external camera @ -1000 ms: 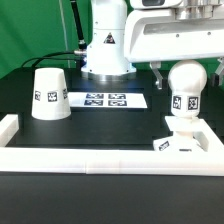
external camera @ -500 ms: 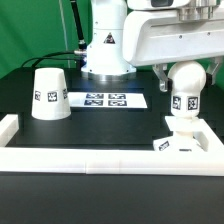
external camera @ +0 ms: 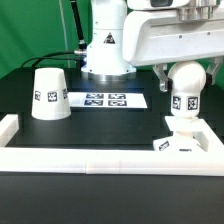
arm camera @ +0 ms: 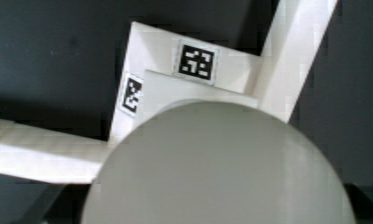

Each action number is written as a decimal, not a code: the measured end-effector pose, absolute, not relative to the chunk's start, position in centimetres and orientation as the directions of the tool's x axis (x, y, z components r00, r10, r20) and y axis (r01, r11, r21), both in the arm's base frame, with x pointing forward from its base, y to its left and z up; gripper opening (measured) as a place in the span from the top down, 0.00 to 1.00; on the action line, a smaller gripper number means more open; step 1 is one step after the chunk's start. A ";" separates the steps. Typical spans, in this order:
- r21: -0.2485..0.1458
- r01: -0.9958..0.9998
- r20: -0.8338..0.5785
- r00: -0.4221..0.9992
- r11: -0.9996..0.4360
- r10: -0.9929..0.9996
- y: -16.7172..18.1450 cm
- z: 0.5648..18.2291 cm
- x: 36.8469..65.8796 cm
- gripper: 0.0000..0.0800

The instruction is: Assemble lamp

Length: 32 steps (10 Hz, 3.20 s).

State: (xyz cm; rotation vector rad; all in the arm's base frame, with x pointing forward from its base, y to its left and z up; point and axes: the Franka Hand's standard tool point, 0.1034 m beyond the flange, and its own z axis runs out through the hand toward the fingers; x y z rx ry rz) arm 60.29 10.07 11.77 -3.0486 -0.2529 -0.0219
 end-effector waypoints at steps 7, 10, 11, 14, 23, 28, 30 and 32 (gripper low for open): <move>-0.099 -0.485 -0.054 0.875 -0.869 -0.482 10.5 11.8 60.7 0.28; -0.092 -0.624 -0.073 0.781 -0.776 -0.620 10.6 11.8 60.7 0.28; -0.091 -0.679 -0.083 0.734 -0.728 -0.674 10.7 11.8 60.7 0.28; -0.103 -0.891 -0.138 0.452 -0.442 -0.881 10.6 11.7 60.8 0.28; -0.091 -0.795 -0.129 0.607 -0.600 -0.784 10.8 11.6 60.5 0.13; -0.134 -0.415 -0.068 0.910 -0.900 -0.410 10.4 11.6 60.5 0.13; -0.144 -0.261 -0.044 0.965 -0.955 -0.257 10.0 11.5 60.6 0.13; -0.148 -0.126 -0.023 0.992 -0.981 -0.124 9.8 11.5 60.6 0.13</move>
Offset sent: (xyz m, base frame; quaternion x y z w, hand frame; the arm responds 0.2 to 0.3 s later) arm -0.0007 0.0023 -0.0017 0.0035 -0.0250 0.2863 0.9578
